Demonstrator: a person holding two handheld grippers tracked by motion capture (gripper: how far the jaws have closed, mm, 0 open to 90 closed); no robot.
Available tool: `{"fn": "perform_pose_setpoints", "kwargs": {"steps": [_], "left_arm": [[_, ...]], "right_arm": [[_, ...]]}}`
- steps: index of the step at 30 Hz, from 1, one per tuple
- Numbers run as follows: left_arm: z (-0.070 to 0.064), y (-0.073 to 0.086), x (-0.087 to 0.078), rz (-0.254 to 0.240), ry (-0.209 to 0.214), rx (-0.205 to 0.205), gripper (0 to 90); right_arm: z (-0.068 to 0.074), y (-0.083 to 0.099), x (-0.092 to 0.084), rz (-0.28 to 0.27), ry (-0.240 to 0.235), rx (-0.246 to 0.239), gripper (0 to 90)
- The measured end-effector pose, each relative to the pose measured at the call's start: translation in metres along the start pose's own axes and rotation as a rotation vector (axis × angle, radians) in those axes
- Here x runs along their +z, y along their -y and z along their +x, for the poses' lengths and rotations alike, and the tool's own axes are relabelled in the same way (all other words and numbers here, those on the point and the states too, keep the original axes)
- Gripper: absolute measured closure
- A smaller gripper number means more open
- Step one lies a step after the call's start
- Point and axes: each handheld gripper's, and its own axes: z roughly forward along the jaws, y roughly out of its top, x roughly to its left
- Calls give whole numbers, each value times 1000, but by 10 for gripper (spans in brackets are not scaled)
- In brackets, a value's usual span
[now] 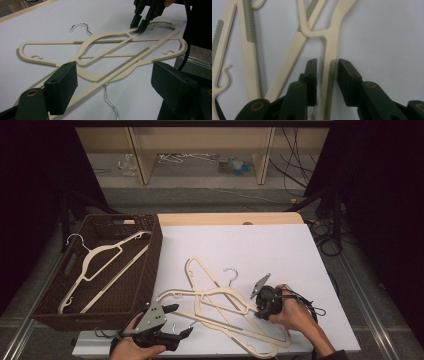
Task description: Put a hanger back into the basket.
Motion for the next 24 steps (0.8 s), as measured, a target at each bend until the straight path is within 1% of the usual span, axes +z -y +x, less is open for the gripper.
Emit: {"fn": "perform_pose_setpoints", "kwargs": {"steps": [2,4,5,6,7,8,10,11,12,13,15,17,18,19,20,21,22,23,24], "left_arm": [[0,0,1,-2,5,-3,212],[0,1,1,2,2,-1,213],[0,1,1,4,1,-3,213],[0,1,2,2,5,5,213],[0,1,3,8,-2,0,213],[-1,1,4,9,-2,-2,214],[0,0,5,10,0,-3,214],[-1,0,6,13,-5,-4,216],[-1,-1,8,10,3,-5,216],[-2,-2,9,13,2,1,216],[-1,-5,14,17,2,16,216],[0,-8,19,23,1,21,215],[3,-12,25,29,-3,19,215],[3,-12,25,29,-3,19,216],[8,-16,34,41,1,-1,219],[8,-16,34,41,1,-1,225],[10,-18,40,39,2,-11,225],[13,-21,44,48,-3,-8,228],[15,-23,51,44,-6,-13,229]], "right_arm": [[0,-1,0,5,-1,6,704],[-1,-2,1,12,2,20,714],[-1,-4,-1,38,-3,23,718],[0,-4,1,29,4,24,721],[1,-7,1,49,9,19,751],[1,-9,1,55,8,15,778],[1,-10,1,58,9,18,785],[1,-10,1,65,14,41,792],[2,-12,1,71,24,53,798],[2,-12,1,71,24,53,798],[2,-12,0,65,57,37,801],[2,-13,-5,84,63,21,801],[3,-13,-10,75,73,3,802],[3,-13,-10,75,73,3,802],[6,-15,-15,76,100,-22,802],[6,-15,-15,76,100,-22,802],[7,-15,-18,77,110,-36,802],[9,-15,-20,61,130,-47,802],[11,-16,-22,57,140,-58,802]]}}
